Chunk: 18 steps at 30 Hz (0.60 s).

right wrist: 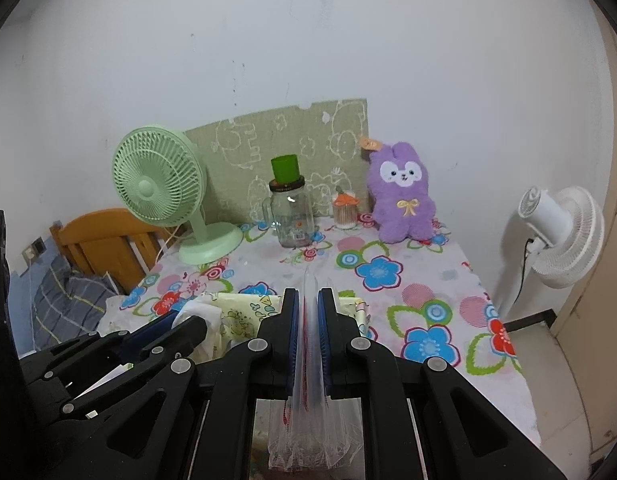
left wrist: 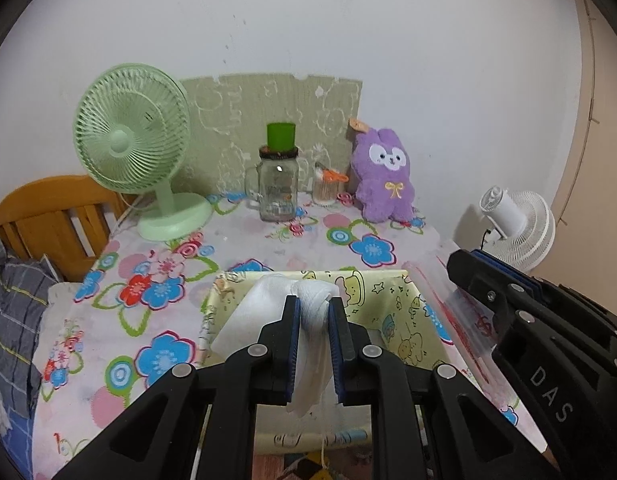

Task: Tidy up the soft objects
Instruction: 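Carry the white cloth and clear bag up over the fabric box, then lower both items into the box and open both tools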

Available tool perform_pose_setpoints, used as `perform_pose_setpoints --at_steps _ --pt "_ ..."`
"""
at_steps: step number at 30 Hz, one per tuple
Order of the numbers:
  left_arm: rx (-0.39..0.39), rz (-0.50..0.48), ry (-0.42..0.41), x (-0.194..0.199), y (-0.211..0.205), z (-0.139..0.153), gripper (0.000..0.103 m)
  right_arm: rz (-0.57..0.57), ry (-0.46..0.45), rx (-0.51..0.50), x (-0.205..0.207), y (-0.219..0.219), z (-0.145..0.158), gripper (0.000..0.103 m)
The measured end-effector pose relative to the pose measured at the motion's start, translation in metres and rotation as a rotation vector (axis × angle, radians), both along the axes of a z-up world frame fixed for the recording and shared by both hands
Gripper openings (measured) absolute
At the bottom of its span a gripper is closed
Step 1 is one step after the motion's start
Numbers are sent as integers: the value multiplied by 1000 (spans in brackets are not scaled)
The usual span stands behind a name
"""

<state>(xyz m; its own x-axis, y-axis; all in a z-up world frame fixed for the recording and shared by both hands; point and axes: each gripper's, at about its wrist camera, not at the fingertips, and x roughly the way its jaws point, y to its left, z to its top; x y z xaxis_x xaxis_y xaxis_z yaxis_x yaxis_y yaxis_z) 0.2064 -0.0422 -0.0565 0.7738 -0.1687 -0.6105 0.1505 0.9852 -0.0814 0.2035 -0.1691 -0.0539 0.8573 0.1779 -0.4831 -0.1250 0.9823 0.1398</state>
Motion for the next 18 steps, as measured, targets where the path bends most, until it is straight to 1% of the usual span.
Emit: perform_pose_setpoints --at_steps 4,7,9,11,13,16,18 --pt "3 15 19 16 0 -11 13 12 24 -4 18 1 -10 12" --pt "20 33 27 25 -3 -20 15 30 40 7 29 1 -18 12" --pt "30 21 35 30 -6 -26 19 45 44 -1 36 5 -23 13" --pt "45 20 37 32 -10 -32 30 72 45 -6 40 12 -30 13" --pt "47 35 47 35 -8 -36 38 88 59 4 44 15 -36 13" --pt "56 58 62 39 -5 -42 42 92 81 5 50 17 -43 13" --pt "50 48 76 41 -3 -45 51 97 87 7 52 19 -46 13"
